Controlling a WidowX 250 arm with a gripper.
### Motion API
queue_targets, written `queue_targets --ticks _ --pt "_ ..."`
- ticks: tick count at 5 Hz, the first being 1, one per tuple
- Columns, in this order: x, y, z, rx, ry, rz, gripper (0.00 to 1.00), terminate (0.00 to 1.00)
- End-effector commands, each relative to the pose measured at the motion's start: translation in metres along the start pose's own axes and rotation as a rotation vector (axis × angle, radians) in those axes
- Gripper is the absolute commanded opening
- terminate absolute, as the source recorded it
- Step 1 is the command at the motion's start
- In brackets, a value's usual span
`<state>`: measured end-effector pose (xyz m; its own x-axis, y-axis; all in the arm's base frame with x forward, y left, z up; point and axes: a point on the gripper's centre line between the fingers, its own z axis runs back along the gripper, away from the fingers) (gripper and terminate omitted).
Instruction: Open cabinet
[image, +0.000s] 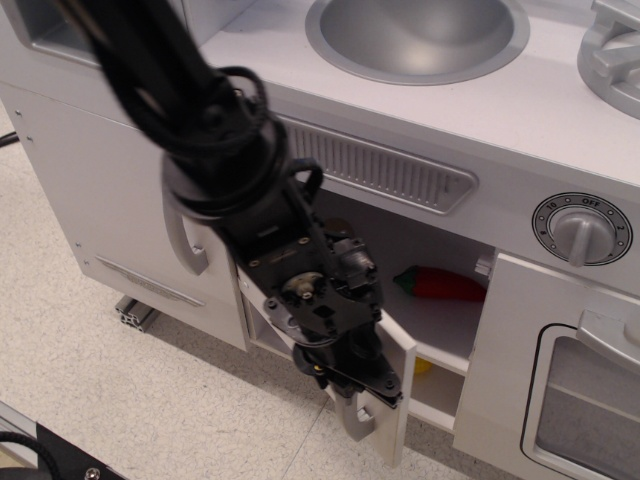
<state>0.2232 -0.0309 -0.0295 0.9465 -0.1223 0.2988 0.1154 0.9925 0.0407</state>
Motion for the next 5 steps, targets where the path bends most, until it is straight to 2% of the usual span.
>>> queue_targets --ticks 1,2,3,4,5 --pt "0.022 0.015 0.06 0.019 -0.079 -0.017 1.0 0.0" --pt "0.046 0.012 0.074 -0.036 -0.094 0.023 1.0 0.0" --pt "0.067 0.005 0.067 -0.051 -0.126 0.033 1.0 0.0" --pt "0.088 -0.003 0.051 -0.049 -0.138 0.023 1.0 0.0" --pt "0.098 -0.012 0.028 -0.054 -0.131 -0.009 1.0 0.0"
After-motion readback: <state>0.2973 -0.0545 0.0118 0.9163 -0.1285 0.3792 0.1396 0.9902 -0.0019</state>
